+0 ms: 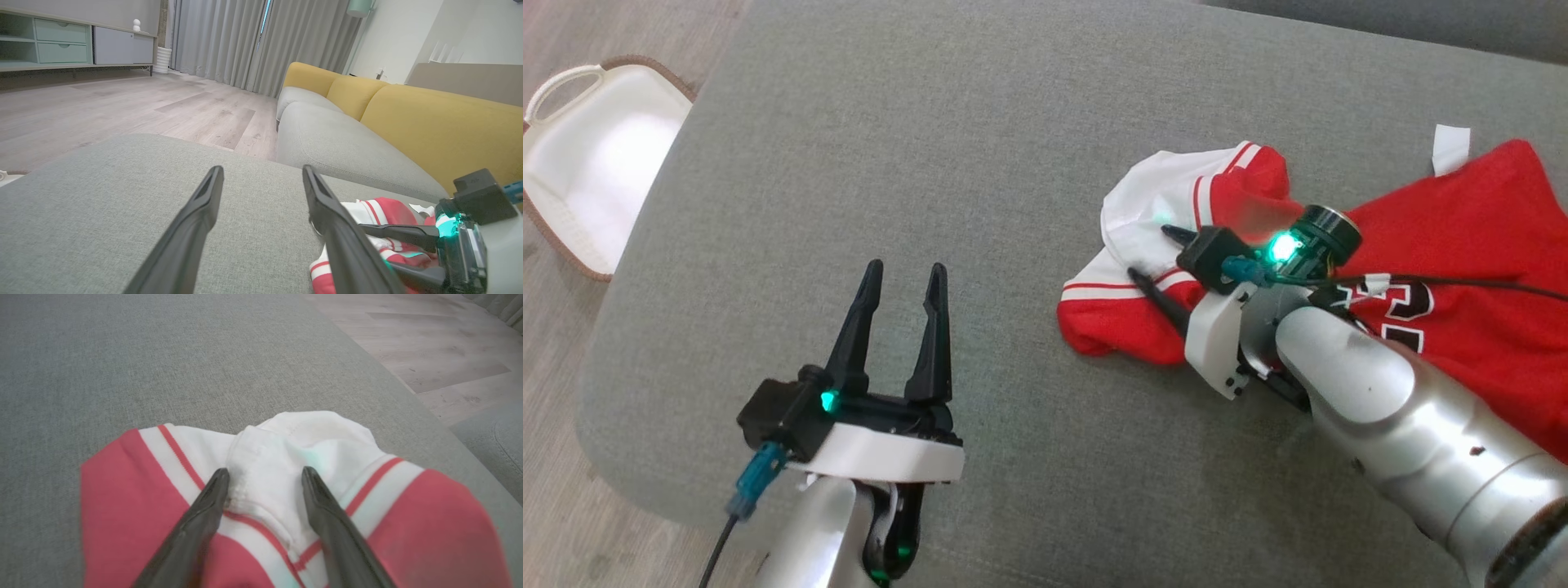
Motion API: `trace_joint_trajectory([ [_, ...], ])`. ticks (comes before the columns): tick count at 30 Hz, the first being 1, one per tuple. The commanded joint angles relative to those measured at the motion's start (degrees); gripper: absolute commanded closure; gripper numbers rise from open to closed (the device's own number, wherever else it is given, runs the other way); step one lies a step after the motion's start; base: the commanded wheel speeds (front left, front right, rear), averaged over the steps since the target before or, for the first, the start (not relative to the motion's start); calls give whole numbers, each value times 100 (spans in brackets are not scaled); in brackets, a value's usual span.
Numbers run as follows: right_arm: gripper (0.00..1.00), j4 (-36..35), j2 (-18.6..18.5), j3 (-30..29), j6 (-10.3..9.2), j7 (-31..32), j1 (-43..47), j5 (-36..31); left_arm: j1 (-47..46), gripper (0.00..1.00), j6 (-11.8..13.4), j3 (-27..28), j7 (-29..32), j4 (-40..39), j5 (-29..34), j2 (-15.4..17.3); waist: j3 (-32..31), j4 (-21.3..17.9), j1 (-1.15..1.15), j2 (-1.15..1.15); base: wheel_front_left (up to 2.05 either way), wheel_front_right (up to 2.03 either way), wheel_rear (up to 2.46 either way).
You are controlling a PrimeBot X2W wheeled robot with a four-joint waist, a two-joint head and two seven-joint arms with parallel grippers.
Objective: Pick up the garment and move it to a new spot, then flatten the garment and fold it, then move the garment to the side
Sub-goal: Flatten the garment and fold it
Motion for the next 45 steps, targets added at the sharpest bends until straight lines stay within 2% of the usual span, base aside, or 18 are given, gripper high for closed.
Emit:
trace_joint_trajectory([
  [1,100,-40,77,21,37,-43,-132,69,-210,0,23,143,-46,-180,-33,29,1,-14,0,0,0,0,0],
  [13,100,48,241,-500,37,-240,-346,1247,-205,0,38,212,-46,-142,47,29,-98,-252,0,0,0,0,0],
  [19,100,54,-48,-1078,37,-264,-698,1722,-228,0,21,196,-46,-157,57,29,-74,-293,0,0,0,0,0],
  [23,100,651,-424,-1655,37,-363,-1233,1683,-280,0,5,171,-46,-174,49,29,24,-237,0,0,0,0,0],
  [24,22,885,-530,-1753,37,-467,-1416,1527,-296,0,2,170,-46,-172,52,29,58,-221,0,0,0,0,0],
  [25,0,1139,-608,-1861,37,-584,-1595,1381,-314,0,-4,164,-46,-172,51,29,90,-201,0,0,0,0,0],
  [30,0,2143,-580,-2418,37,-1014,-2170,981,-346,0,4,163,-46,-167,51,29,113,-203,0,0,0,0,0],
  [36,0,2265,-207,-2566,37,-1177,-1962,562,-352,0,-12,379,-46,-158,186,29,-40,-549,0,0,0,0,0],
  [41,0,1000,-37,-3068,37,-1187,-1279,227,-337,0,-55,652,-46,-199,337,29,-185,-1060,0,0,0,0,0],
  [42,0,1000,-37,-3068,37,-1187,-1279,227,-337,0,-55,652,-46,-199,337,29,-185,-1060,0,0,0,0,0],
  [45,0,19,79,-3633,37,-1188,-510,-43,-311,0,-91,798,-46,-224,405,29,-302,-1393,0,0,0,0,0],
])
